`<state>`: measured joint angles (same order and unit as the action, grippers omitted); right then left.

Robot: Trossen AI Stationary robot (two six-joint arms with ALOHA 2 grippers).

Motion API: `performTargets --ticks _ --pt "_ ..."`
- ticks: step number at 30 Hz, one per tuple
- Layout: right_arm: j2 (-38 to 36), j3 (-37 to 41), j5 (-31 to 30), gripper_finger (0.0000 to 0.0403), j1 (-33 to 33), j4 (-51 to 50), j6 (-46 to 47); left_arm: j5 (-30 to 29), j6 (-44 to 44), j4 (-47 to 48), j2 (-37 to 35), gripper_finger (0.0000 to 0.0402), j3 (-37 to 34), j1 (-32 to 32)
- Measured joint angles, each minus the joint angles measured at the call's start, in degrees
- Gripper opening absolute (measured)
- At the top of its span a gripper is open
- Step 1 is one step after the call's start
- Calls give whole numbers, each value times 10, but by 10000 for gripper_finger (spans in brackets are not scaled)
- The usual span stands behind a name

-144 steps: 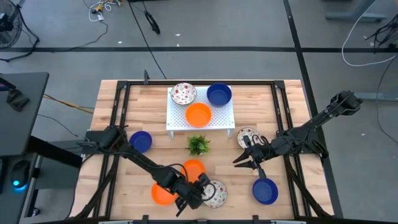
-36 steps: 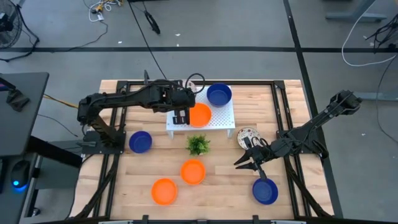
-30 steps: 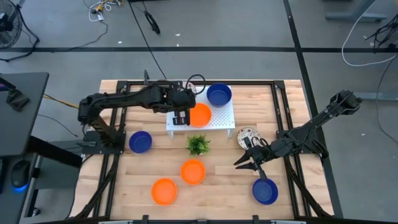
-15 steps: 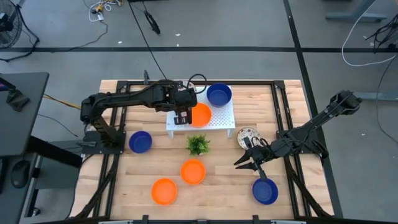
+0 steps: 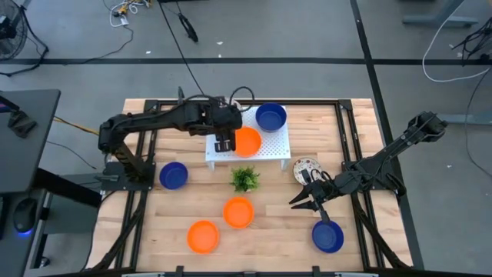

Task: Pick & Place Mini bowls
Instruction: Stack the orange bowl on top of the orange bowl on the shelf

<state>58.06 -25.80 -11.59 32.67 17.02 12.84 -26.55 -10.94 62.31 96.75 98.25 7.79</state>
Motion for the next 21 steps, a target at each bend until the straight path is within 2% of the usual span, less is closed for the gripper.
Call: performTargets --ticks 7,12,14,17,21 --pt "0 0 0 75 0 -2 0 -1 8 58 0 210 76 -25" --pt "0 0 0 75 0 -6 0 25 82 158 -10 196 118 -65" --pt "0 0 0 75 0 -7 0 48 120 171 -27 188 101 -90" --pt "0 10 0 75 0 6 1 59 173 170 -60 173 37 -146" --pt "0 29 0 75 0 38 2 57 259 106 -98 155 -77 -254"
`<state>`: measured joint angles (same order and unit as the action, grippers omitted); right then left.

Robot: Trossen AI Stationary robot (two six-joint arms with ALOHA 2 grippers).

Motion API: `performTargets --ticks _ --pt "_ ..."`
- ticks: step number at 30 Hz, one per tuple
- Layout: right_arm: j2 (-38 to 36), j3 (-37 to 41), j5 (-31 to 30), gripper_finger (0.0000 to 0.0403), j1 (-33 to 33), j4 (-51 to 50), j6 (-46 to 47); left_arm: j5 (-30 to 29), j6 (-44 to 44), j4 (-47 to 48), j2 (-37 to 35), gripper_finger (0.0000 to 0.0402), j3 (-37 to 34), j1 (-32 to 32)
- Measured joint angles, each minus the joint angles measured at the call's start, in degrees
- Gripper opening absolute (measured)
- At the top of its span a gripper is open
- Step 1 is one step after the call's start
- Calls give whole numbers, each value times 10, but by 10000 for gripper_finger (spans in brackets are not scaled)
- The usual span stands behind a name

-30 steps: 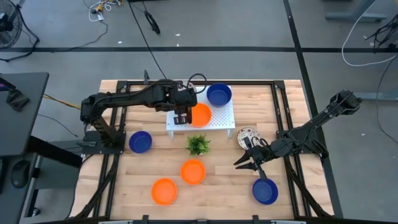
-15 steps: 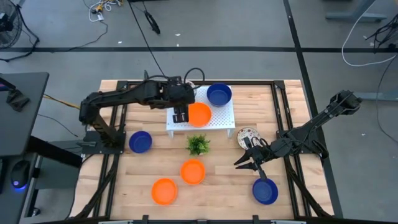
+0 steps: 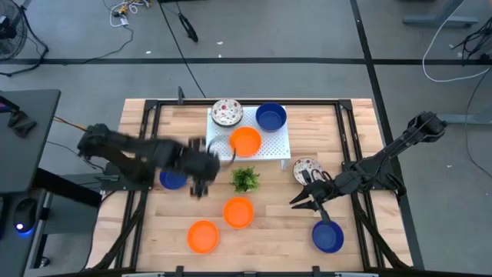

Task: Pick & Place Mini bowls
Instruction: Stack the orange bowl on top of the orange bowl on the shelf

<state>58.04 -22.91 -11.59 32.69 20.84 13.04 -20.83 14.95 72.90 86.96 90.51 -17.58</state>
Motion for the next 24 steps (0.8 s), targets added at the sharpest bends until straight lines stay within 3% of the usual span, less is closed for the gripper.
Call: performTargets --ticks 6,10,12,17,22,24 --pt "0 3 0 75 0 52 -12 -45 32 -307 2 132 -175 -156" --pt "0 3 0 75 0 79 -20 -38 -38 -575 52 124 -261 -204" --pt "0 3 -2 75 0 79 -20 -25 -67 -664 85 122 -276 -212" --pt "0 3 -23 75 0 83 -21 -36 -67 -690 156 141 -259 -199" --pt "0 3 -30 75 0 83 -21 52 -66 -684 197 199 -244 -166" --pt "0 3 -30 75 0 82 -21 62 -66 -665 209 219 -236 -158"
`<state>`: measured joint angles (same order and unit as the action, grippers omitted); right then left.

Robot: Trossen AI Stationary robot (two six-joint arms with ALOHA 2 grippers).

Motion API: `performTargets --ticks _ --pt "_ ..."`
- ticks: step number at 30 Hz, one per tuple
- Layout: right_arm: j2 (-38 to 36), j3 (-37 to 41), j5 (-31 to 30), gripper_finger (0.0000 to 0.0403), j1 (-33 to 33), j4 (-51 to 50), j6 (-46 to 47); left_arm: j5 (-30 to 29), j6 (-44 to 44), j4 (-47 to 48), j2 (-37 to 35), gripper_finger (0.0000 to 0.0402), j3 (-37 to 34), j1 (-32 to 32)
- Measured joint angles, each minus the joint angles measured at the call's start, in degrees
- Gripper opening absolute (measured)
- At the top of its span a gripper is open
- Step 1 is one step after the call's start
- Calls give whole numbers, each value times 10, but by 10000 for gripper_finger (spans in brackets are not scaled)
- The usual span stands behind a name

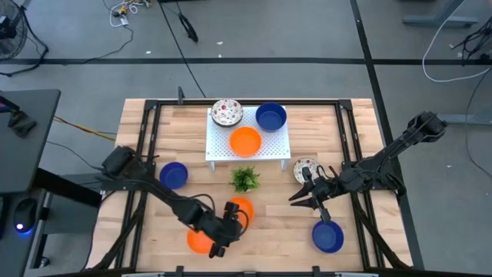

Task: Pick & Place Mini bowls
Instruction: Stack the orange bowl on top of the orange bowl on the shelf

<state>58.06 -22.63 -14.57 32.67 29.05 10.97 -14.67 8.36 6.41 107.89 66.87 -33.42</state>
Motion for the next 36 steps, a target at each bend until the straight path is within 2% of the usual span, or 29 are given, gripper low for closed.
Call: performTargets --ticks 4,10,24,30,36 --pt "0 0 0 75 0 -4 0 -50 0 54 15 232 14 2" --pt "0 0 0 75 0 -8 1 -35 15 67 19 201 15 2" --pt "0 0 0 75 0 -9 1 -37 14 87 20 14 14 2" --pt "0 0 0 75 0 -9 1 -31 4 93 18 7 24 -6" --pt "0 0 0 75 0 -10 1 -28 -45 136 -7 5 114 -25"
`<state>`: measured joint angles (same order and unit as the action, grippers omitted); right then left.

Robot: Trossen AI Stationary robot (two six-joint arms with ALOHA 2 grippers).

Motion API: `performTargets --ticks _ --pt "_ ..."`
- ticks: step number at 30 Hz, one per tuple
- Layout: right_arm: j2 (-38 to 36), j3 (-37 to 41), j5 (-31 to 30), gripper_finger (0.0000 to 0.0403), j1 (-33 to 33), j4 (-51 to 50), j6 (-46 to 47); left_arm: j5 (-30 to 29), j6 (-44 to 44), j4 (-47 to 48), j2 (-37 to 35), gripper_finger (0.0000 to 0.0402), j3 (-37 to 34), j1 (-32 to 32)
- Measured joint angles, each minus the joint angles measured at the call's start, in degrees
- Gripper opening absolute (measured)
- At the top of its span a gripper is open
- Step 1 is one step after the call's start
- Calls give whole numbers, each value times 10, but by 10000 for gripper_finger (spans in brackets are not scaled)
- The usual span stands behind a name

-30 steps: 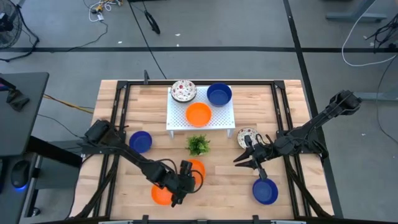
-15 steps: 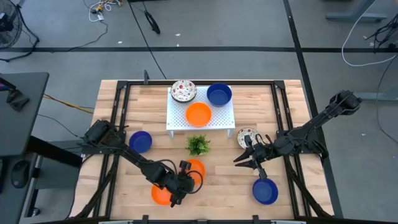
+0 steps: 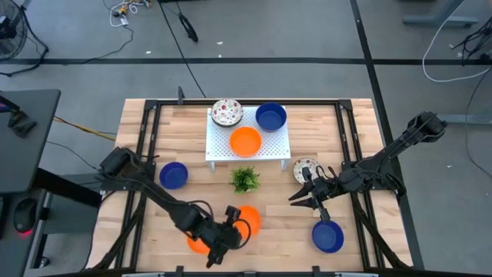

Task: Pick & Place Mini bowls
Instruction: Stack the orange bowl on top of the orange bowl on the shelf

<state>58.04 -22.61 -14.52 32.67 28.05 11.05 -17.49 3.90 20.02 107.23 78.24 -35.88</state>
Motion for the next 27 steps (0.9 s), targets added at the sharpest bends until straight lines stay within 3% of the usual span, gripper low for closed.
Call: performTargets --ticks 6,12,21,27 --pt "0 0 0 75 0 -3 0 -74 -91 95 -37 5 118 4" --pt "0 0 0 75 0 -4 0 -148 -150 211 -54 4 217 86" --pt "0 0 0 75 0 -9 5 -114 -182 299 -53 4 244 259" --pt "0 0 0 75 0 -12 5 -34 -137 353 -53 6 243 328"
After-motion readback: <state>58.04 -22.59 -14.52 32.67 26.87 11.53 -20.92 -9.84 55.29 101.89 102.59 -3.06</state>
